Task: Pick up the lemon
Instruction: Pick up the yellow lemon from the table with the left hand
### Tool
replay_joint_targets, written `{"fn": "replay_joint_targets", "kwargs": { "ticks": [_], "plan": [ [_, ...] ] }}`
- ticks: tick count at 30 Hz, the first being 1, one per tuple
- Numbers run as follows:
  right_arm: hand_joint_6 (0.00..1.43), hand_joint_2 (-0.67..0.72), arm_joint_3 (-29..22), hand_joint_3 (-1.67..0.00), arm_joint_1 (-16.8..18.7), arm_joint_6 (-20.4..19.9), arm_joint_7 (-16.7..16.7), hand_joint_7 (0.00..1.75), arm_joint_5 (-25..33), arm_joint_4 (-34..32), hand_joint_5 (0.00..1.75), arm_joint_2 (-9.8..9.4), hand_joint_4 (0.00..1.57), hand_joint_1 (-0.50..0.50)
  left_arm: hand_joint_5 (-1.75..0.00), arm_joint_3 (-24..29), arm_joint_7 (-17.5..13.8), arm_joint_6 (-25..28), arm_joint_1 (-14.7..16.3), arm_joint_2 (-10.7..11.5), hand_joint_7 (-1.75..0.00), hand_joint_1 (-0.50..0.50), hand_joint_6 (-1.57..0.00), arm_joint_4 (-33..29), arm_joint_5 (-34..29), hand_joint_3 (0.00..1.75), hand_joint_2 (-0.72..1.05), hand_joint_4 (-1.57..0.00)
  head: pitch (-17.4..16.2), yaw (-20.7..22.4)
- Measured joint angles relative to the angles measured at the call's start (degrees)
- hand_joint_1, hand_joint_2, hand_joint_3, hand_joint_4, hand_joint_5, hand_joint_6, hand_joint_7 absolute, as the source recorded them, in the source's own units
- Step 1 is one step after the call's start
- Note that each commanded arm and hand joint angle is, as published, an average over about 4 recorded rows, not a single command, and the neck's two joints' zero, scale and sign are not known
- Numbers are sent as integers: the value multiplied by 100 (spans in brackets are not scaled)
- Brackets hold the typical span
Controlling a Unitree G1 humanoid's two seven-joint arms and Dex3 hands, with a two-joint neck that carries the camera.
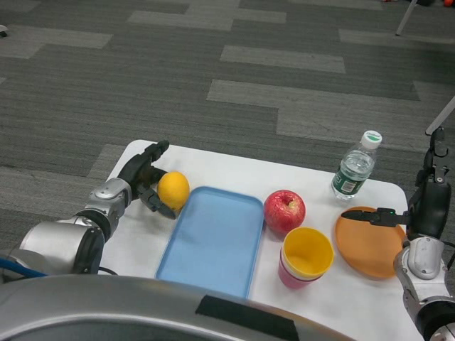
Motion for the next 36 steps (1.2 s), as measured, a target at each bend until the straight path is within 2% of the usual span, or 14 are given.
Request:
{"fn": "replay_joint_targets", "kwargs": {
  "ticks": [7, 11, 13, 17, 21, 27, 31, 36],
  "plan": [
    [0, 9, 18, -8, 0, 0, 0, 0, 0, 5, 0, 0, 3, -42, -175, -139, -93, 78, 221, 145, -7, -50, 0, -336, 19, 9, -72, 0, -11, 13],
    [0, 9, 25, 0, 1, 0, 0, 0, 0, 7, 0, 0, 3, -42, -175, -154, -276, 178, 281, 194, -7, -50, 0, -550, 344, 9, -72, 0, -11, 13],
    [0, 9, 26, -4, 1, 0, 0, 0, 0, 8, 0, 0, 3, -42, -175, -147, -365, 242, 291, 221, -7, -50, 0, -692, 703, 9, -72, 0, -15, 23],
    [0, 9, 27, -8, 1, 0, 0, 0, 1, 11, 0, 0, 3, -42, -175, -70, -490, 295, 290, 289, -14, -50, 0, -1044, 1869, 9, -72, 0, -35, 64],
    [0, 9, 36, -8, 3, 1, 0, 0, 0, 16, 0, 0, 3, -42, -175, 92, -490, 306, 268, 295, -14, -50, 0, -1392, 3152, 9, -72, 0, -48, 81],
    [0, 11, 53, -8, 5, 2, 0, 0, 0, 33, 0, 0, 3, -42, -175, 58, -392, 408, 153, 290, -14, -50, 0, -1744, 4586, 9, -72, 0, -47, 96],
    [0, 12, 83, -8, 5, 2, 0, 0, 0, 41, 0, 0, 3, -42, -175, -181, -293, 536, -26, 290, -14, -50, 0, -1827, 5164, 9, -72, 0, -47, 96],
    [0, 11, 94, -2, 5, 6, 0, 0, 2, 64, 0, 0, 3, -42, -175, -739, -15, 878, -443, 285, -14, -50, 0, -1763, 5727, 9, -72, 0, -18, 94]
  ]
}}
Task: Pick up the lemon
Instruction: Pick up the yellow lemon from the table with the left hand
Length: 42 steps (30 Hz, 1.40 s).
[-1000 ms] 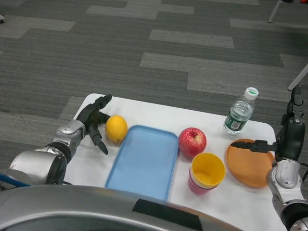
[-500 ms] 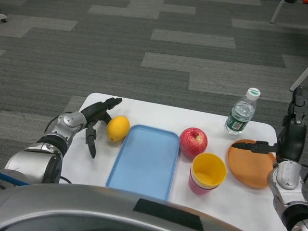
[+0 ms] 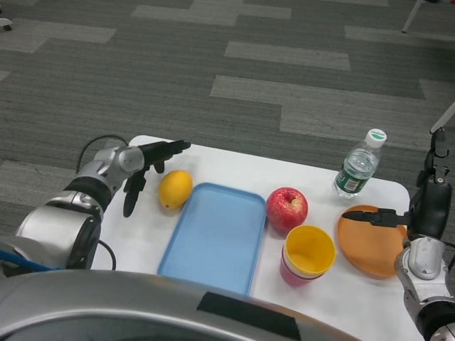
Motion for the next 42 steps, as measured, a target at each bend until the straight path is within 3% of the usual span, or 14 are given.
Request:
{"fn": "replay_joint_targets", "kwargs": {
  "ticks": [9, 21, 24, 28, 30, 34, 42],
  "plan": [
    [0, 12, 18, -6, -2, 6, 0, 0, 11, 40, 0, 0, 3, -42, -175, -968, 393, 443, -629, -166, -14, -50, 0, 704, 282, 9, -72, 0, 14, -36],
    [0, 14, 14, -8, -3, 7, 0, 0, 15, 41, 0, 0, 3, -42, -175, -1477, 548, 666, -771, -428, -14, -43, 0, 1081, 529, 13, -72, 0, 40, -82],
    [0, 12, 7, -8, -3, 7, 0, 0, 16, 39, 0, 0, 3, -42, -175, -1514, 579, 697, -762, -489, -26, -41, 0, 1087, 541, 28, -72, 0, 34, -80],
    [0, 14, 4, -8, -3, 7, 0, 0, 15, 36, 0, 1, 3, -42, -175, -1503, 652, 804, -696, -589, -89, -43, 0, 1052, 551, 72, -72, 0, 11, -65],
    [0, 14, 3, -8, -3, 7, 0, 0, 15, 35, 0, 1, 3, -42, -175, -1493, 668, 837, -679, -601, -99, -43, 0, 1041, 551, 87, -72, 0, 6, -65],
    [0, 15, 1, -8, -3, 7, 0, 0, 15, 35, 0, 1, 3, -42, -175, -1484, 710, 876, -661, -611, -140, -43, 0, 1027, 551, 122, -72, 0, -2, -59],
    [0, 15, -17, -4, -3, 7, 0, 0, 16, 35, 0, 1, 3, -42, -175, -1478, 746, 979, -645, -625, -147, -43, 0, 1003, 550, 157, -72, 0, -22, -37]
  ]
}}
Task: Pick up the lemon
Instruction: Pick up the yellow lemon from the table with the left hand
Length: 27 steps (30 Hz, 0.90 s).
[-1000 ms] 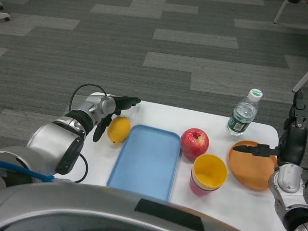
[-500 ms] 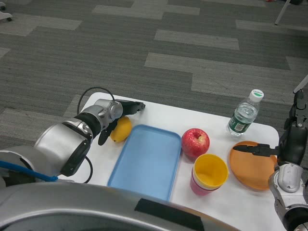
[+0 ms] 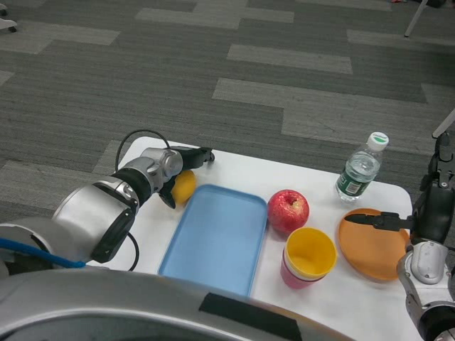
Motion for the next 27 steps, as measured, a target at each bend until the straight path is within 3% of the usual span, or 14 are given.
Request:
{"fn": "replay_joint_targets", "kwargs": {
  "ticks": [11, 23, 27],
  "plan": [
    [0, 14, -2, -8, 0, 0, 0, 0, 0, 0, 0, 0, 3, -42, -175, 0, -1, 81, 42, -6, -168, -41, 0, -17, 1, 175, -72, 0, -35, 32],
    [0, 15, -5, -8, 0, 0, 0, 0, 1, 0, 0, 0, 3, -42, -175, 7, -21, 160, 43, -9, -154, -38, 0, -8, -88, 175, -72, 0, -44, 39],
    [0, 15, -5, -8, 0, 0, 0, 0, 2, -1, 0, 0, 3, -42, -175, 52, -55, 209, 43, -15, -154, -34, 0, 1, -209, 175, -64, -2, -42, 34]
  ]
}}
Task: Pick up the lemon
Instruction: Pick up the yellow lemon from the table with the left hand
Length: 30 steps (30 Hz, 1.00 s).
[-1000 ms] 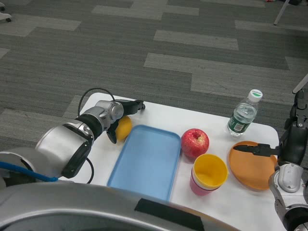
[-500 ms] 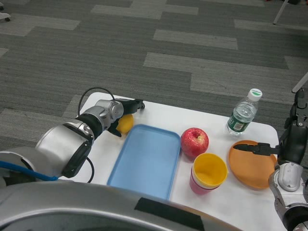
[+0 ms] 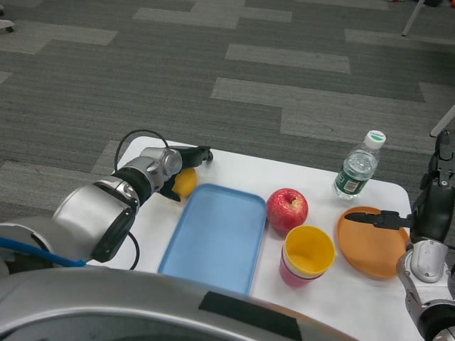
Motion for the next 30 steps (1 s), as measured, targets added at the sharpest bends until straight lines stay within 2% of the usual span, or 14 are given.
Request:
{"fn": "replay_joint_targets", "kwargs": {
  "ticks": [2, 5, 6, 10, 14, 20, 23, 26, 30],
  "plan": [
    [0, 15, 0, -8, 0, 0, 0, 0, 0, 0, 0, 0, 3, -42, -175, 38, -21, 8, 0, -2, -154, -34, 0, 3, -34, 175, -64, -4, 1, -2],
    [0, 15, 0, -8, 0, 0, 0, 0, 0, -2, 0, 0, 3, -42, -175, 58, -33, 14, 0, -2, -154, -35, 0, 4, -95, 175, -53, -7, 1, -2],
    [0, 15, 0, -8, 0, 0, 0, 0, 0, -4, 0, 0, 3, -42, -175, 64, -33, 16, 0, 0, -154, -36, 0, 4, -132, 175, -46, -7, 1, -2],
    [0, 15, 0, -8, 0, 0, 0, 0, 0, -8, 0, 0, 3, -42, -175, 79, -35, 18, 0, 5, -154, -43, 0, 4, -282, 175, -2, -12, 11, -1],
    [0, 15, 0, -8, 0, 0, 0, 0, 0, -8, 0, 0, 3, -42, -175, 82, -36, 18, 1, 6, -154, -46, 0, 4, -303, 168, 10, -15, 11, -1],
    [0, 15, -1, -4, 0, 0, 0, 0, 0, -9, 0, 0, 3, -42, -175, 79, -52, -32, 28, 18, -154, -45, 0, -7, -300, 166, 56, -15, 14, -3],
    [0, 15, -1, -8, 0, 0, 0, 0, 0, -10, 0, 0, 3, -42, -175, 110, -103, -113, 90, 42, -154, -43, 0, -82, -289, 166, 65, -15, 25, -13],
    [0, 15, -1, -8, 0, -1, 0, 0, 0, -15, 0, 0, 3, -42, -175, 340, -153, -203, 212, 56, -154, -44, 0, -264, -272, 166, 74, -15, 33, -27],
    [0, 15, -5, -6, 0, -1, 0, 0, 1, -26, 0, 0, 3, -42, -175, 913, -168, -426, 438, 26, -154, -48, 0, -523, -242, 166, 105, -15, 36, -31]
  ]
}}
